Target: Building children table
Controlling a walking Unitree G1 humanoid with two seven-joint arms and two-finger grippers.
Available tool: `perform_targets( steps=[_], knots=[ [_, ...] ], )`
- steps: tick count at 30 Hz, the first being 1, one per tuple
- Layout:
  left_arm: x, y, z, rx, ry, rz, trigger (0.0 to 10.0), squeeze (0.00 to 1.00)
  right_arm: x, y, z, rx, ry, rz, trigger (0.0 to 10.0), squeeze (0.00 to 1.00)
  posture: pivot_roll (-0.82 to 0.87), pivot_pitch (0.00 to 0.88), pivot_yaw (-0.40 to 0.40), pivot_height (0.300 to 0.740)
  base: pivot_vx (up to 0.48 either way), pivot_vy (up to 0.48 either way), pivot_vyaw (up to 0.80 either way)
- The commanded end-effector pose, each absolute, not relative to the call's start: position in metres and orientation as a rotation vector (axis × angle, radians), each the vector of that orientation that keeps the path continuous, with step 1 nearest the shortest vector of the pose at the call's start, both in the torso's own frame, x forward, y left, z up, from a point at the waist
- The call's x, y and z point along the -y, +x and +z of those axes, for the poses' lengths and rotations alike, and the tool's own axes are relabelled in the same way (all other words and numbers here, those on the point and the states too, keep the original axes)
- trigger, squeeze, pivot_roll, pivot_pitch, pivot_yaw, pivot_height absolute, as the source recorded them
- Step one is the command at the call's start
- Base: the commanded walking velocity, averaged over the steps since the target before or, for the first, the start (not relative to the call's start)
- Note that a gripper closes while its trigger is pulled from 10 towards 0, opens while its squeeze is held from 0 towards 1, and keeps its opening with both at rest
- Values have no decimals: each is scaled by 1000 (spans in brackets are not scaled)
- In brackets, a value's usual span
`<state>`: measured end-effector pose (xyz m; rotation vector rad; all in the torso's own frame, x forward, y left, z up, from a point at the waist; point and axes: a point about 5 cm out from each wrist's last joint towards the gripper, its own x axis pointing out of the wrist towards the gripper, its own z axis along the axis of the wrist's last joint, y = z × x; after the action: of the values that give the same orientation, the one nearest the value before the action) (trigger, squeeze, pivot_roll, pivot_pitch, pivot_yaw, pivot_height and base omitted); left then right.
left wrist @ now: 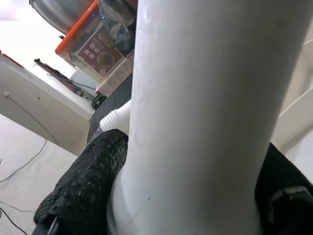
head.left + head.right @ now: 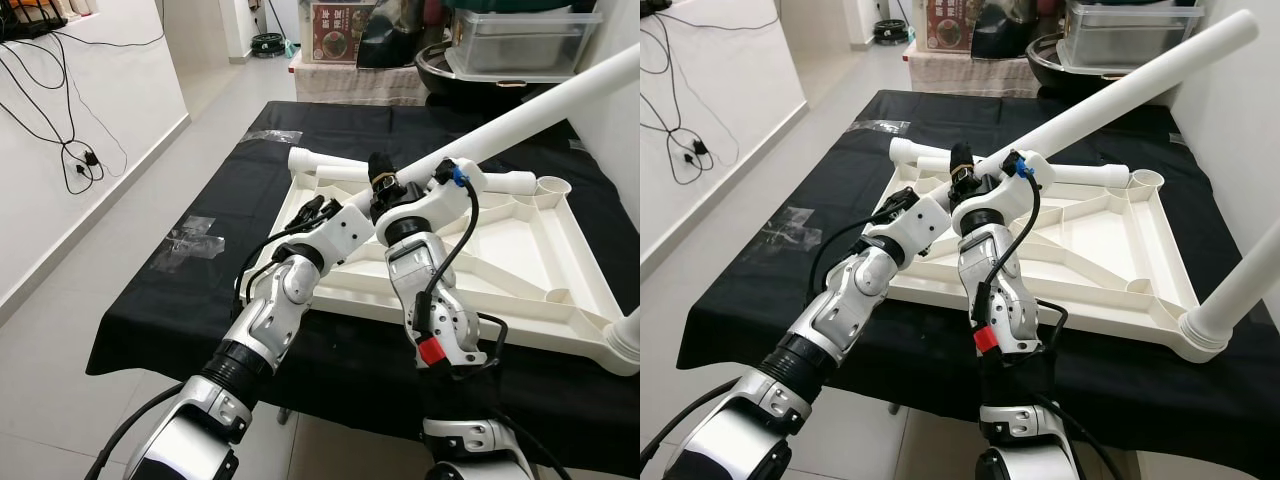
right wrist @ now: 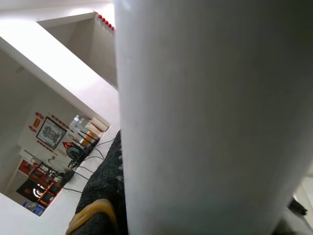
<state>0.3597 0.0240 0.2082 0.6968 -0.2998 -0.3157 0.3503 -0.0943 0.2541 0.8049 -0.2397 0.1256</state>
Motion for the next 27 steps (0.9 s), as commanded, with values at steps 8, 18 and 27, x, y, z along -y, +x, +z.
perform_targets(
  steps=[8, 18, 27],
  knots=[
    [-14, 354, 209, 330, 698, -350, 10000, 0, 69, 351, 257, 210, 912, 157, 0, 0, 42, 73, 12, 740, 0, 0, 0],
    [-14, 352, 209, 350, 720, -359, 10000, 0, 68, 351, 264, 227, 912, 177, 10000, 0, 42, 62, 14, 740, 0, 0, 0],
    [-13, 349, 208, 360, 723, -368, 10000, 0, 68, 351, 264, 225, 913, 181, 10000, 0, 40, 50, 14, 740, 0, 0, 0]
  ],
)
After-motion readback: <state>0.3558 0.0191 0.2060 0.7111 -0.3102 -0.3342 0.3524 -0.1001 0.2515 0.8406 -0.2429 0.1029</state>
